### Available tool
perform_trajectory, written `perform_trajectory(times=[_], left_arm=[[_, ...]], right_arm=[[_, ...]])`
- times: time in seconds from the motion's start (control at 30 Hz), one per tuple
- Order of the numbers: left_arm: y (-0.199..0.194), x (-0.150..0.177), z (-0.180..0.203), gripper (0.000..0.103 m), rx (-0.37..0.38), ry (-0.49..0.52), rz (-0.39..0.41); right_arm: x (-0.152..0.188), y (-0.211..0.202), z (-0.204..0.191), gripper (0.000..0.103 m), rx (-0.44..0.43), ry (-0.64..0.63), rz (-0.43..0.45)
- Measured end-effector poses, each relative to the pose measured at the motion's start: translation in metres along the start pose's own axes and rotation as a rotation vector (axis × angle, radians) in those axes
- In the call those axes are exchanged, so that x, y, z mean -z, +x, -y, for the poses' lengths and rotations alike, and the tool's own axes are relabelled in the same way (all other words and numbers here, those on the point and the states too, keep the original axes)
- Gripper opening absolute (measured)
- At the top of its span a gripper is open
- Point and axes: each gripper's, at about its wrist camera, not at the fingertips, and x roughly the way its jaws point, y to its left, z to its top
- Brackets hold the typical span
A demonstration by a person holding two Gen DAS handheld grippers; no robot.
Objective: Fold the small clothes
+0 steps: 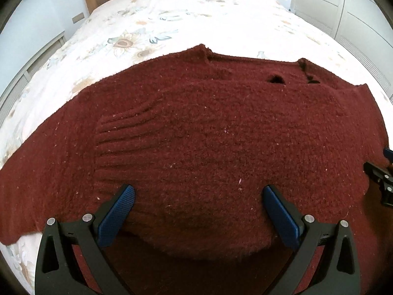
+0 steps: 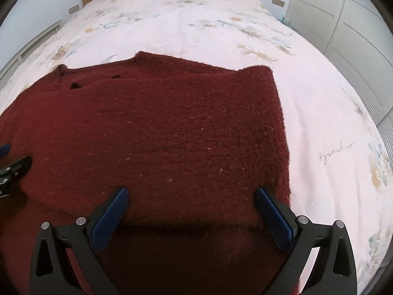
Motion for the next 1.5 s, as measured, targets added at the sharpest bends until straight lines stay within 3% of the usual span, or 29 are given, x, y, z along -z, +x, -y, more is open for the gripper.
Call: perform_trajectory(times=[0.2, 0.43, 0.63, 0.73, 0.87, 1.07, 1.23, 1.33, 1.4, 1.43, 1.5], left_arm=[[-0.032, -0.008, -0.019, 0.102, 0.058, -0.056, -0.022], [-0.093, -0.010, -0.109, 0.102, 0.057, -0.246, 0.059], [-0.132, 0.019, -0.222, 0.102, -0.082, -0.520, 0.095], [-0.138, 0.046, -0.280, 0.102, -0.181, -0.688, 0.057], [-0.138, 0.082, -0.338, 0.102, -0.305, -0.831, -0.006], [-0.128, 0.127, -0.389, 0.102, -0.293, -1.033, -0.099], [-0.115, 0.136, -0.401, 0.101, -0.257, -1.106, -0.114], [-0.110, 0.139, -0.405, 0.079, -0.224, -1.102, -0.124], [-0.115, 0.137, -0.403, 0.054, -0.231, -1.071, -0.117], [-0.117, 0.135, -0.403, 0.047, -0.217, -1.050, -0.109], [-0.122, 0.136, -0.404, 0.019, -0.195, -1.037, -0.090]], right_arm=[[-0.001, -0.058, -0.002, 0.103, -0.019, 0.000, 0.031], [0.004, -0.108, -0.001, 0.103, -0.018, 0.015, 0.097], [0.014, -0.124, 0.009, 0.103, -0.016, 0.044, 0.107], [0.018, -0.123, 0.010, 0.103, -0.004, 0.046, 0.094], [0.024, -0.122, 0.014, 0.103, -0.007, 0.058, 0.080], [0.026, -0.119, 0.013, 0.103, 0.004, 0.055, 0.069], [0.027, -0.115, 0.014, 0.103, 0.017, 0.048, 0.055], [0.029, -0.113, 0.014, 0.103, 0.023, 0.050, 0.048], [0.030, -0.111, 0.015, 0.103, 0.025, 0.058, 0.044], [0.031, -0.110, 0.016, 0.103, 0.024, 0.061, 0.042], [0.033, -0.110, 0.016, 0.103, 0.020, 0.063, 0.040]])
